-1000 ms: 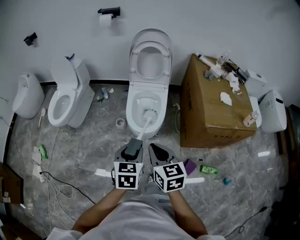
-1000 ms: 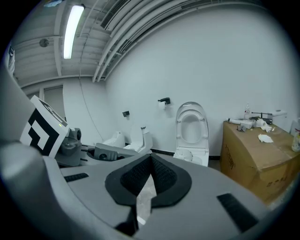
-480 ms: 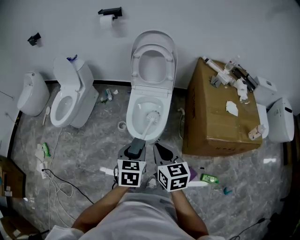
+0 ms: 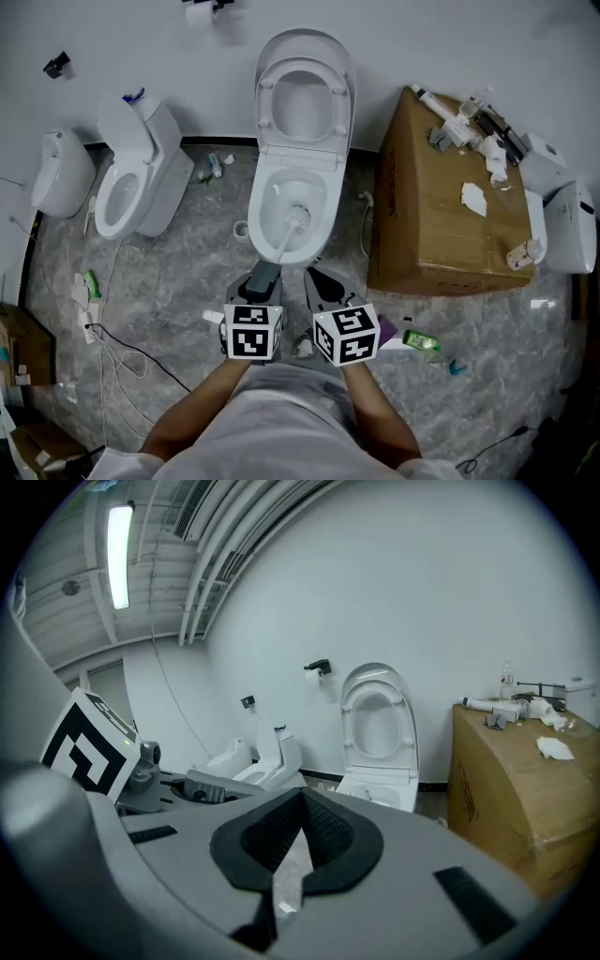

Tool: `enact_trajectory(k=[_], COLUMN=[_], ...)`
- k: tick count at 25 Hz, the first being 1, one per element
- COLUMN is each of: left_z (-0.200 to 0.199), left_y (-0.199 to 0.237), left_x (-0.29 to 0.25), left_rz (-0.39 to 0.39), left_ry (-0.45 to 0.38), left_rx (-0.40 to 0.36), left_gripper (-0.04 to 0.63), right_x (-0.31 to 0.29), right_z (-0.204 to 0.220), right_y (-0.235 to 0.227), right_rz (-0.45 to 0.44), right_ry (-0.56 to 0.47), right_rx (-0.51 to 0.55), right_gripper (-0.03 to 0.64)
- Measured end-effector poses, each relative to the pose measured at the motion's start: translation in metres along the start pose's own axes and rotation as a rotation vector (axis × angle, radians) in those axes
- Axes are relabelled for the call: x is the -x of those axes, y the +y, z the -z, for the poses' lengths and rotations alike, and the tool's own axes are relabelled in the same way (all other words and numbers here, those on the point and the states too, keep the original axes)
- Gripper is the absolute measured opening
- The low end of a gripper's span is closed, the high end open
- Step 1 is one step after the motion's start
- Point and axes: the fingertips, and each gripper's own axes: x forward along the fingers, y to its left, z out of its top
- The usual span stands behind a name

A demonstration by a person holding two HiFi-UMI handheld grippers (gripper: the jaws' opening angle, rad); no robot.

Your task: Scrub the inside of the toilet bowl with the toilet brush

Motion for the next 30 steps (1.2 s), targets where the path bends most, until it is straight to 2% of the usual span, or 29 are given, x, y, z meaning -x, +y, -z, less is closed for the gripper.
enact_trajectory(k=[7, 12, 18, 30], left_z=[0.001, 0.018, 0.034, 0.063], left_y=[0.02, 0.044, 0.069, 0.088], left_x=[-0.044, -0.072, -0.129, -0.241], left_rz=[-0.003, 0.014, 0.062, 0.193], left_ry=[0.033, 0.113, 0.209, 0.33], left_rx=[0.017, 0.024, 0.025, 0.044], left_gripper=[0.158, 0.158, 0.158, 0.158], right_x=[-0.047, -0.086, -0.145, -0.249], right_z=[-0.001, 0.008, 0.022, 0.058], right_y=[-0.024, -0.038, -0.064, -0.124], right_rz=[-0.012, 0.007, 0.039, 0.12], right_ry=[0.022, 0.07, 0.13, 0.223], right_rx=[0.027, -0.012, -0.048, -0.117], right_gripper=[-0.002, -0.002, -0.002, -0.002])
